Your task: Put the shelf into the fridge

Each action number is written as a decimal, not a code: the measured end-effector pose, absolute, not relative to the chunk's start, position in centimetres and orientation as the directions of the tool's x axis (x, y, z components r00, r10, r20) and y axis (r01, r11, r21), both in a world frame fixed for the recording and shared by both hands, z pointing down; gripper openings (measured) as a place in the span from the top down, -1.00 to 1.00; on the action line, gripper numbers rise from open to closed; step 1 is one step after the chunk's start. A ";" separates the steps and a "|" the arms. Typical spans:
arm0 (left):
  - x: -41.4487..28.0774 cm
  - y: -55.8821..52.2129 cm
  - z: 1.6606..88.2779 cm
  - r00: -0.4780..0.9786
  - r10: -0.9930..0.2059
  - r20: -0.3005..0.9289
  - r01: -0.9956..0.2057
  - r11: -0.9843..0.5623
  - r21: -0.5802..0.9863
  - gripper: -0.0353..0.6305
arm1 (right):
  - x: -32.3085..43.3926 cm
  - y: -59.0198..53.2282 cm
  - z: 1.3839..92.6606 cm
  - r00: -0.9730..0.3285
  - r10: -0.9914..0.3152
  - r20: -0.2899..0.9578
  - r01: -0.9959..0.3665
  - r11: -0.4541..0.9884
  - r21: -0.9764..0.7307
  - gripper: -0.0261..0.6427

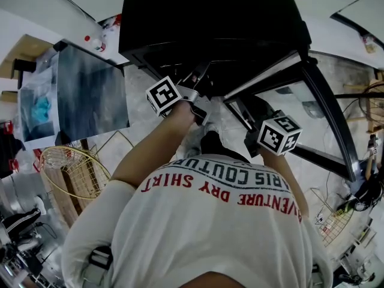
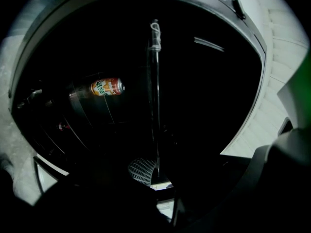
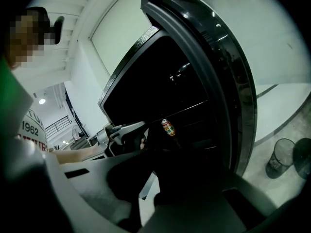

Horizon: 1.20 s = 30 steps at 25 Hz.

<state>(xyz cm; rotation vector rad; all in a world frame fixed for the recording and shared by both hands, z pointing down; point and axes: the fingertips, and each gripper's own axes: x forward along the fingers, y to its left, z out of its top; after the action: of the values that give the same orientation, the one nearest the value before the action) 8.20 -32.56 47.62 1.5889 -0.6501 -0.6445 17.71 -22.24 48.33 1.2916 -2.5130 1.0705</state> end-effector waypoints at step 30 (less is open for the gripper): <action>7.8 -36.2 47.4 0.623 -0.779 -0.074 -0.052 -0.135 0.989 0.76 | 18.2 -23.7 47.2 -0.593 -0.702 0.393 -0.784 0.394 -0.480 0.85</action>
<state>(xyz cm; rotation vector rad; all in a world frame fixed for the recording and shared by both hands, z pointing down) 7.81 -36.20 47.43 1.6012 -0.7067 -0.7264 18.16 -23.74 47.21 1.3487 -2.5146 0.9729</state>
